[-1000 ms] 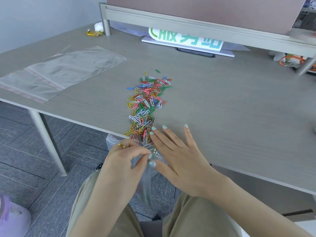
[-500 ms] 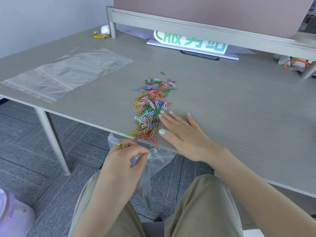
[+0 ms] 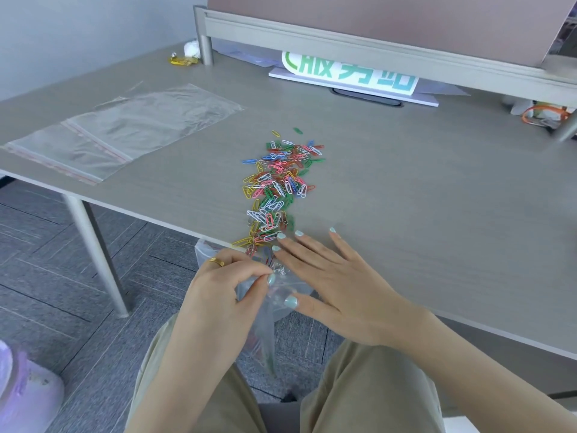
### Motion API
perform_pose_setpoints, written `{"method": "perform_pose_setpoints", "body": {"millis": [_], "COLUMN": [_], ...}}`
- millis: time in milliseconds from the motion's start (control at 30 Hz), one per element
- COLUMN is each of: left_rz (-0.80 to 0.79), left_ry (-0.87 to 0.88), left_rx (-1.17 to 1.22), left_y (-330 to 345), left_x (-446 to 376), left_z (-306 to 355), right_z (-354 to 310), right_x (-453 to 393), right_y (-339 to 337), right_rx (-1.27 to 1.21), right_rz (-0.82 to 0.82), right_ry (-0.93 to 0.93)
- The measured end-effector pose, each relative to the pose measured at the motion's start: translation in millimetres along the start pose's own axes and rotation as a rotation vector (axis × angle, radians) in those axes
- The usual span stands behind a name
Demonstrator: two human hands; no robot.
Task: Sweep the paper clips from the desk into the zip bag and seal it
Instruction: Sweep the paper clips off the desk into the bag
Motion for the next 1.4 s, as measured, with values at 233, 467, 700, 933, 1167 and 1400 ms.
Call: {"method": "perform_pose_setpoints", "body": {"millis": [233, 467, 700, 933, 1167, 1400], "left_rz": [-0.002, -0.004, -0.01, -0.018, -0.014, -0.037], "left_ry": [-0.002, 0.004, 0.013, 0.028, 0.003, 0.009], "left_rx": [-0.007, 0.003, 0.005, -0.027, -0.005, 0.011], "left_y": [-0.1, -2.0, -0.7, -1.6, -0.4, 4.9], "left_x": [0.7, -2.0, -2.2, -2.6, -4.1, -2.7], "left_z": [-1.8, 0.3, 0.8, -4.1, -2.4, -2.1], "right_z": [18.0, 14.3, 11.7, 19.0, 6.6, 23.5], "right_x": [-34.1, -58.5, -41.6, -78.9, -60.7, -29.8], "right_y": [-18.0, -13.5, -11.5, -23.4, -16.4, -17.3], "right_rx": [-0.333, -0.264, -0.39, -0.625, -0.51, -0.417], "right_rz": [0.04, -0.036, -0.018, 0.015, -0.009, 0.081], "right_ry": [0.083, -0.003, -0.077, 0.041, -0.117, -0.059]}}
Point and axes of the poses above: each hand's wrist, its own x-axis away from the middle knuckle, its own y-axis out of the palm, z = x × y, the point moved 4 cm from there along -x, towards the middle knuckle, and after that the axes turned 10 degrees about -x, right-handed, at the moved point
